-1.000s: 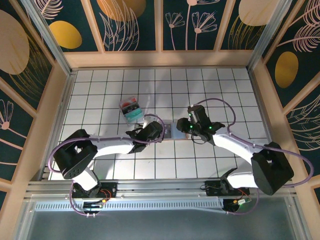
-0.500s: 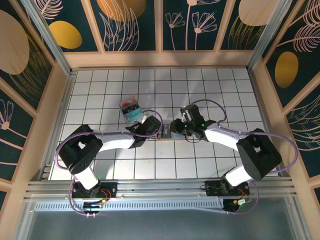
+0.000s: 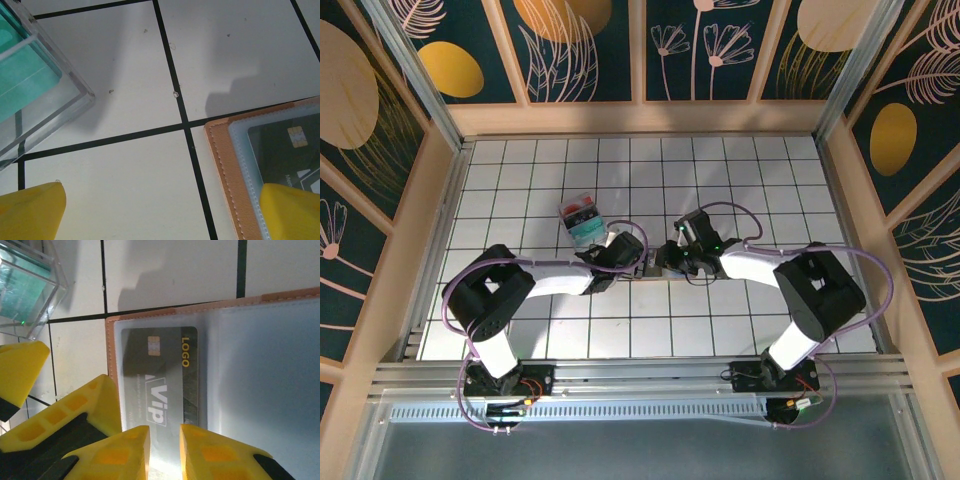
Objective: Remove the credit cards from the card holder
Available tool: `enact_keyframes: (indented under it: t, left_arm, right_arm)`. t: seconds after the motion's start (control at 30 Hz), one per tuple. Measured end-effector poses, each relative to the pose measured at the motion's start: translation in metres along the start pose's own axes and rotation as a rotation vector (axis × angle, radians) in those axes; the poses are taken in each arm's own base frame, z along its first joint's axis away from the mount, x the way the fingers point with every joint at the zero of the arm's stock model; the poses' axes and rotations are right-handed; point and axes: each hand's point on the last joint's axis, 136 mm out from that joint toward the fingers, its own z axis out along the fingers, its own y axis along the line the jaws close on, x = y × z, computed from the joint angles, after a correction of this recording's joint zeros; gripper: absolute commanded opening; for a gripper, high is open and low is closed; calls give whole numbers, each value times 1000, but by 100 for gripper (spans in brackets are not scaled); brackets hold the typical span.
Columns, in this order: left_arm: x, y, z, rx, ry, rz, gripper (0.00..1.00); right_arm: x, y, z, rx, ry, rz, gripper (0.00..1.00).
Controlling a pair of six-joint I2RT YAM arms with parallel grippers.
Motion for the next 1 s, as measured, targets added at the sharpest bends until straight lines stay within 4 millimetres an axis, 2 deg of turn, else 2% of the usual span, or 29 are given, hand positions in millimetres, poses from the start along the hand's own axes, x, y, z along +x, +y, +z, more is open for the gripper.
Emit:
enact_keyframes:
  t: [1.0]
  left_arm:
    - [13,7,3,-20,31,-4,99]
  right_arm:
    - [-2,-15,5,65,-23,38,21]
